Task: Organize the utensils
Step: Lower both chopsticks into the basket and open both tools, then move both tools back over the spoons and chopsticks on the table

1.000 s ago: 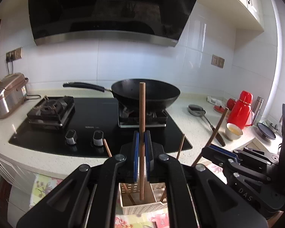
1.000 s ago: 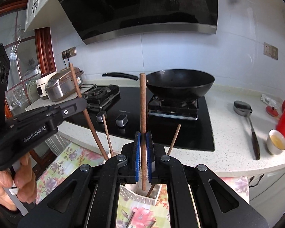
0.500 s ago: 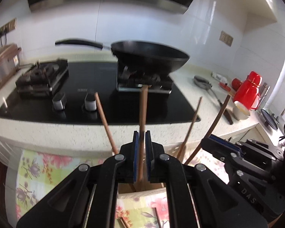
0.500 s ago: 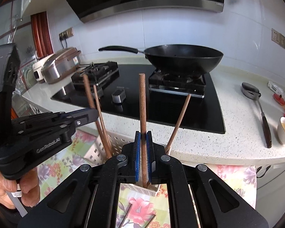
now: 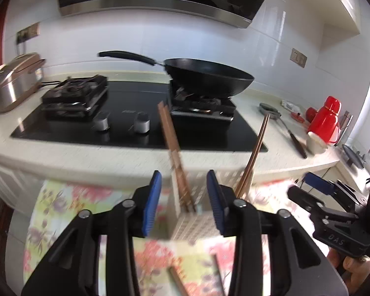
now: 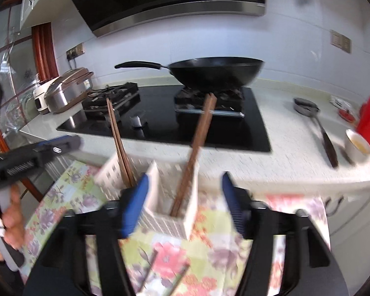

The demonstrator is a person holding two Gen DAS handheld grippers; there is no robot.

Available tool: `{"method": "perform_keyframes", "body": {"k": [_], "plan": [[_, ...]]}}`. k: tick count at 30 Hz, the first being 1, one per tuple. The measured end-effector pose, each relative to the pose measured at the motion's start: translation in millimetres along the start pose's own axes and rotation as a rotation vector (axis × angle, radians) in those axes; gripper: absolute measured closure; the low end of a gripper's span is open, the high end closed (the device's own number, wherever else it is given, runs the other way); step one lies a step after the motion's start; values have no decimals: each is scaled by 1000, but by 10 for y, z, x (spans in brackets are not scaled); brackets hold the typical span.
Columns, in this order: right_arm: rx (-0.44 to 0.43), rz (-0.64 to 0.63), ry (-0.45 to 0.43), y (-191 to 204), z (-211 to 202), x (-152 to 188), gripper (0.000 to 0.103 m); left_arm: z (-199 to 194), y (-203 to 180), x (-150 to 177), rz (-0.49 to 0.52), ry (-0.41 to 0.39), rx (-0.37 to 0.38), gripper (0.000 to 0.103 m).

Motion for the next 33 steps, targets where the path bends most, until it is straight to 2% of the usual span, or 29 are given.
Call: {"method": "perform_keyframes", "body": {"k": [2, 5, 8, 10, 13, 17, 19, 23, 26, 33], "plan": [[10, 41, 25, -99, -33, 303, 39, -76, 58, 236, -17, 7, -27, 58], [13, 103, 84, -210, -39, 827, 38, -134, 163, 704, -40, 41, -73, 57], [32, 129, 134, -292, -59, 1285, 30, -111, 262, 1192, -81, 97, -75, 57], [48, 154, 155, -348, -83, 1527, 29, -94, 306, 1435, -111, 118, -84, 57], [53, 155, 181, -343, -116, 1755, 29, -42, 274, 1756, -93, 190, -65, 59], [58, 156, 179, -346, -202, 1874, 28, -11, 120, 1983, -77, 229, -18, 62], [51, 154, 173, -332, -235, 1879, 27, 40, 45, 2032, -62, 249, -16, 74], [39, 145, 166, -322, -274, 1853, 24, 150, -12, 2064, -56, 269, -16, 84], [61, 143, 164, -349, -273, 1844, 23, 203, -38, 2074, -59, 281, -10, 85], [52, 150, 172, -378, -265, 1864, 23, 332, -83, 2098, -57, 309, -9, 89]]}}
Point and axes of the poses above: each gripper's, at about its wrist camera, not at the fingertips, and z roughly the way its jaws point, y to its left, x to its underside, the point moved 3 cm from there along z, roughly the way its jaws point, and after that the axes turned 2 degrees about z, right-handed, at the moved point
